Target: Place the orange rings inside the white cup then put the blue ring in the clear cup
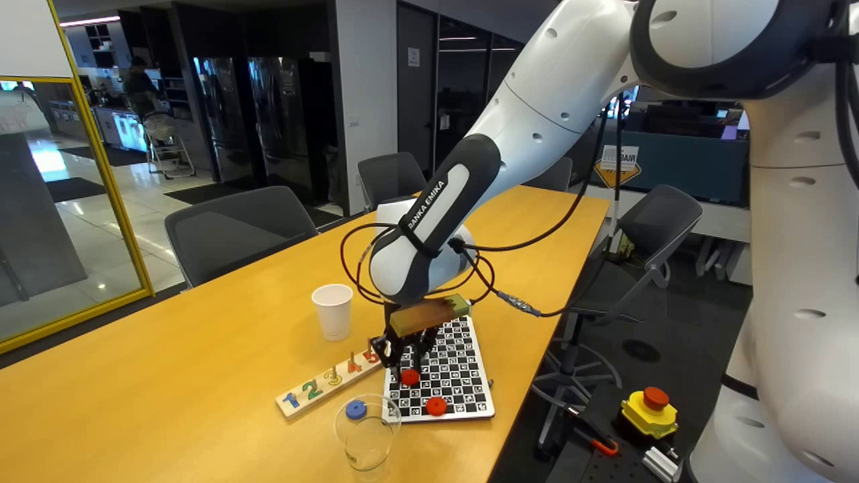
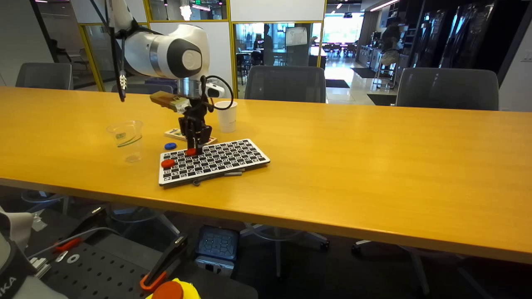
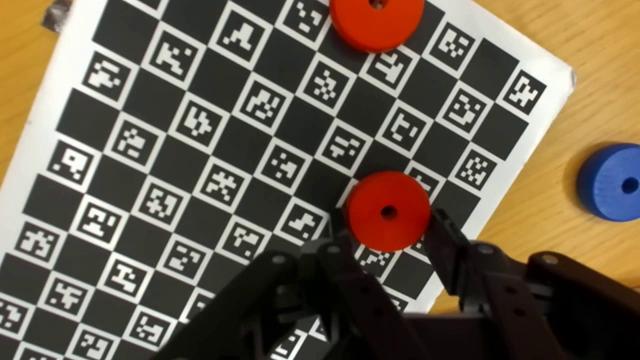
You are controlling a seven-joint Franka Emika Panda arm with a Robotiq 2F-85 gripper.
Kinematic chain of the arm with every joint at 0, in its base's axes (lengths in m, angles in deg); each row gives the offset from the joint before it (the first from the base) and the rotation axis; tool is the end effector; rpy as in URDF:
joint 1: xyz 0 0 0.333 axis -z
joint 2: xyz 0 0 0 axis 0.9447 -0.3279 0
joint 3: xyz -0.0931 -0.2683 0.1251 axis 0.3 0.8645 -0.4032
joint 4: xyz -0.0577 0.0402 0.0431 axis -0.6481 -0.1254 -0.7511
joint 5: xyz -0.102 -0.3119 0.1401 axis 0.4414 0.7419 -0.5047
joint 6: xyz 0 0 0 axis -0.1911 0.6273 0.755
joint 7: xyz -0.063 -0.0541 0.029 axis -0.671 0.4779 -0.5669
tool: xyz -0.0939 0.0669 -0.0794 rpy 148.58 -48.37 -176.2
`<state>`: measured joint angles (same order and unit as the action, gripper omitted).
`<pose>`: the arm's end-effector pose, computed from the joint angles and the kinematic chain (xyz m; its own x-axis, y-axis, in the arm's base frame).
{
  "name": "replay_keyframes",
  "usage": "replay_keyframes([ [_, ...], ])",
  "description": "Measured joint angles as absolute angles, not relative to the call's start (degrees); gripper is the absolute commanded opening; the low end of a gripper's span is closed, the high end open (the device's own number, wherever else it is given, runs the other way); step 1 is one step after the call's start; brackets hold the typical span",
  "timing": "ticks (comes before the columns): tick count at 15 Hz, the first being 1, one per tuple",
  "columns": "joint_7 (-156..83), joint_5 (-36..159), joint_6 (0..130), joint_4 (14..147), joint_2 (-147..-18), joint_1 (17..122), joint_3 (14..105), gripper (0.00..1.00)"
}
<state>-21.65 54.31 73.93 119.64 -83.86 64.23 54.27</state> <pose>0.4890 0.0658 0.1985 0.9558 -0.2728 -0.1094 -0.2750 -0.9614 -0.0053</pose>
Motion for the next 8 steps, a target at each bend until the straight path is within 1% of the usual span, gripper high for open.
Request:
replay_keyframes([
  [4,-20.7,55.2,73.1,118.1,-83.8,64.2,55.3,0.24],
  [8,-18.7,58.1,71.1,113.3,-82.8,64.2,57.3,0.24],
])
